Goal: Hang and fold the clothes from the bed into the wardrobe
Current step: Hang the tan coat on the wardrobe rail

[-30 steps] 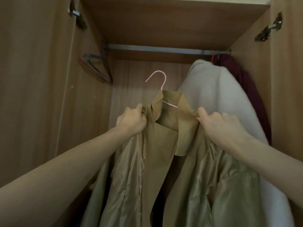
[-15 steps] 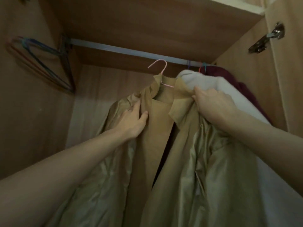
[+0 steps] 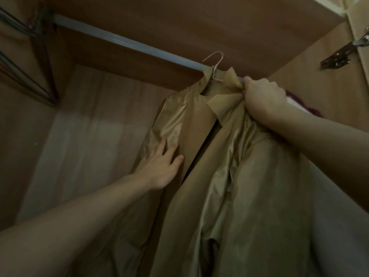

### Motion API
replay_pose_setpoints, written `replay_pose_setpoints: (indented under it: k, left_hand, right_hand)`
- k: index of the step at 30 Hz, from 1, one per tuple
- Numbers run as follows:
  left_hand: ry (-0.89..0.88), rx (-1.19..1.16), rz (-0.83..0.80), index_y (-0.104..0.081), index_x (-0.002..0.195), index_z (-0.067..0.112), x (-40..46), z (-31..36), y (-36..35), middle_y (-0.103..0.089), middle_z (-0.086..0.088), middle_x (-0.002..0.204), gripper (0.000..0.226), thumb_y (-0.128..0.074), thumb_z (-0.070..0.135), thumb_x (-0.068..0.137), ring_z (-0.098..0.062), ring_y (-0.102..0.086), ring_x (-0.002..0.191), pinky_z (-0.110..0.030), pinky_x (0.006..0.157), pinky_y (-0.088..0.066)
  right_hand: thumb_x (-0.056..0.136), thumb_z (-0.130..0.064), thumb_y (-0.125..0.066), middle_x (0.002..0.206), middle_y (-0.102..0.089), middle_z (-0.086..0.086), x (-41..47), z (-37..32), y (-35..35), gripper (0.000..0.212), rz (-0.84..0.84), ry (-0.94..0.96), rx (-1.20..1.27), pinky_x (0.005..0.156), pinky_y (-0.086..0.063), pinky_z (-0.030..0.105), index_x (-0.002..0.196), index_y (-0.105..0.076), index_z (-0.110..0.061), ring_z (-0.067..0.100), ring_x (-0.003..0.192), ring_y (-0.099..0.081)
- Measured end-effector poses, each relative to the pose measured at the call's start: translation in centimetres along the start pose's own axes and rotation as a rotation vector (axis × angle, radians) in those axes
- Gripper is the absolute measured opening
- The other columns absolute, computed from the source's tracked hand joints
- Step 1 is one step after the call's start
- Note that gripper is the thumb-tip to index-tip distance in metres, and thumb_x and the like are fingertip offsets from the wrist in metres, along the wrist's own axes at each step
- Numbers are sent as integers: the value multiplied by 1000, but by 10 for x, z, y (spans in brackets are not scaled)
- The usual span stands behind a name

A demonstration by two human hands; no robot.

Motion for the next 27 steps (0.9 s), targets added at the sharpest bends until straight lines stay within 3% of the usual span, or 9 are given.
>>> replay_pose_setpoints:
  k: [4,8,10,13,17,19,21,24,27]
  left_hand:
    - [-22,-60,-14,-9,153,43,14,-16,-18,13,10,162,59,-18,62,98,-22,-1,150,-48,121,-9]
    - [-28,-90,-10,-12,153,41,22,-30,-35,11,11,162,71,-15,72,89,-19,-1,151,-44,122,-10]
    - [-15,-106,-36,-11,154,35,22,-37,-46,8,7,163,67,-18,66,95,-16,3,150,-41,123,-7]
    - [-22,-105,-104,-14,154,34,18,-47,-63,4,6,164,90,-5,84,80,-16,0,150,-42,122,-10]
    - [-5,-98,-139,-14,154,33,12,-52,-85,2,6,164,69,-18,66,94,-15,-4,150,-42,122,-12]
    - [-7,-78,-200,-10,154,35,5,-49,-96,1,8,164,72,-15,69,91,-14,-5,150,-43,121,-14]
    - [-29,-72,-241,-9,153,39,-3,-43,-102,-1,9,163,72,-13,71,90,-15,-8,150,-43,120,-16]
    - [-35,-34,-244,-9,154,39,-16,-30,-103,4,11,163,63,-17,64,96,-16,-6,150,-44,121,-14]
    - [-33,-5,-219,-12,154,37,-32,-16,-96,5,11,163,60,-19,60,99,-19,-6,150,-44,121,-13]
  right_hand:
    - [98,-17,-40,99,-56,12,27,3,-5,26,-110,-75,-20,73,-48,44,117,-57,-11,33,90,-57]
    - [98,-14,-40,91,-48,9,45,-2,-17,24,-175,-103,-101,73,-40,40,112,-58,-5,34,99,-57]
    - [98,-13,-39,97,-52,12,47,-7,-31,25,-177,-83,-131,77,-42,42,114,-57,-5,34,105,-57]
    - [99,-11,-37,112,-56,15,41,-6,-52,27,-143,-41,-163,77,-44,42,117,-56,-6,35,105,-58]
    - [98,-12,-39,111,-59,17,28,8,-65,28,-104,19,-183,68,-40,36,122,-55,-6,34,99,-60]
    - [99,-13,-37,106,-61,17,19,7,-64,27,-13,62,-208,68,-43,35,117,-55,-3,34,93,-61]
    - [101,-18,-33,110,-59,18,8,1,-63,31,-36,16,-212,70,-43,38,120,-51,-2,34,94,-59]
    - [98,-28,-33,135,-41,24,-16,-15,-65,48,-169,-129,-293,93,-37,52,139,-34,-4,39,121,-42]
    - [95,-36,-32,154,-14,26,-57,-41,-78,61,-221,-55,-364,112,-6,63,149,-21,-7,43,142,-11]
Point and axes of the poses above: each hand's wrist, its own x-axis towards the middle knuckle, its own y-axis out of the back of the hand, z = x × y, the point moved 4 cm from there along x, towards the middle knuckle
